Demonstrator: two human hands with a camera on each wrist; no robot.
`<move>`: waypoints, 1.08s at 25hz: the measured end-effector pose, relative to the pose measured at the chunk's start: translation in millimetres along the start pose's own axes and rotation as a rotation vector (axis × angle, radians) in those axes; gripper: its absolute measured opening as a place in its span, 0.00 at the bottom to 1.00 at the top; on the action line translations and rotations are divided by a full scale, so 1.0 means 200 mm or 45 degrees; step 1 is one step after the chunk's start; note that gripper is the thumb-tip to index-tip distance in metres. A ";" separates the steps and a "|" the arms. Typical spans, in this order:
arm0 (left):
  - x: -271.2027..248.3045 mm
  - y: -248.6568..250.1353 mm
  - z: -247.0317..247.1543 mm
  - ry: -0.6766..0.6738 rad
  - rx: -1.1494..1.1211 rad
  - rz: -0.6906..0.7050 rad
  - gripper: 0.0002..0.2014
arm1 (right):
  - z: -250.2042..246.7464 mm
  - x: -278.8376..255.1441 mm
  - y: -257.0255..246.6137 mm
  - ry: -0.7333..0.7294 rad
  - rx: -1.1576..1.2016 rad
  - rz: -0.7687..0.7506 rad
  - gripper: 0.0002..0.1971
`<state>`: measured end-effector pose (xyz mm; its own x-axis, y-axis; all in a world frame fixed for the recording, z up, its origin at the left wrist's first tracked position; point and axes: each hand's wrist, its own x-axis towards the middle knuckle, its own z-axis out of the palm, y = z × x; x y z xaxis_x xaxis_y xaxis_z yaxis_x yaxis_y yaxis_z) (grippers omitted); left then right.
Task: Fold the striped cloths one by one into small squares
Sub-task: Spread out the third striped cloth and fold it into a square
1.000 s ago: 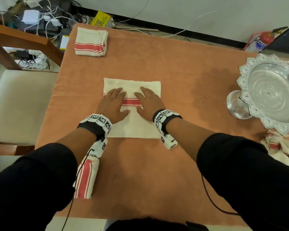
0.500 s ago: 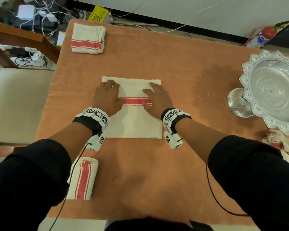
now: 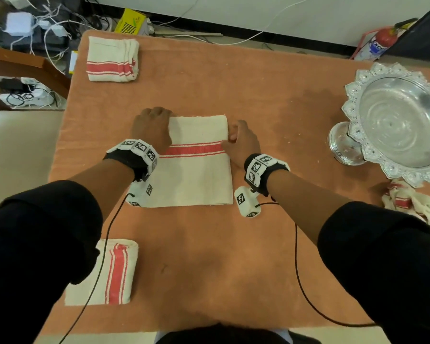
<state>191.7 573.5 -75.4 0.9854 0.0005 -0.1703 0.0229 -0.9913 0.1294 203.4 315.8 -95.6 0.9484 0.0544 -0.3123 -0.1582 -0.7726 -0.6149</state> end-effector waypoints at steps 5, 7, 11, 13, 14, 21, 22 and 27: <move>0.01 -0.18 -0.01 -0.092 0.145 -0.114 0.22 | -0.03 0.12 -0.09 -0.051 0.016 0.009 0.32; 0.00 -0.21 0.00 -0.105 0.069 -0.125 0.22 | -0.02 0.15 -0.10 -0.038 0.050 0.036 0.30; 0.02 -0.24 0.00 -0.087 -0.010 -0.148 0.22 | -0.01 0.18 -0.09 -0.046 0.155 0.073 0.25; 0.04 -0.24 -0.01 -0.139 -0.025 -0.183 0.23 | -0.02 0.21 -0.11 -0.050 0.151 0.076 0.18; 0.05 -0.25 -0.02 -0.160 -0.039 -0.202 0.23 | -0.01 0.22 -0.13 -0.049 0.149 0.086 0.15; 0.05 -0.28 -0.07 -0.194 -0.181 -0.235 0.18 | -0.05 0.22 -0.15 -0.003 0.334 0.146 0.13; 0.03 -0.28 -0.07 -0.156 -0.234 -0.234 0.17 | -0.07 0.21 -0.15 -0.009 0.348 0.144 0.09; -0.13 -0.26 -0.12 0.106 -0.509 -0.186 0.12 | -0.14 0.12 -0.11 -0.009 0.328 -0.090 0.12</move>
<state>169.9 629.2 -53.9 0.9768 0.1641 -0.1377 0.2108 -0.8513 0.4806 236.3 316.5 -70.0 0.9578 0.1074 -0.2665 -0.1574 -0.5800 -0.7993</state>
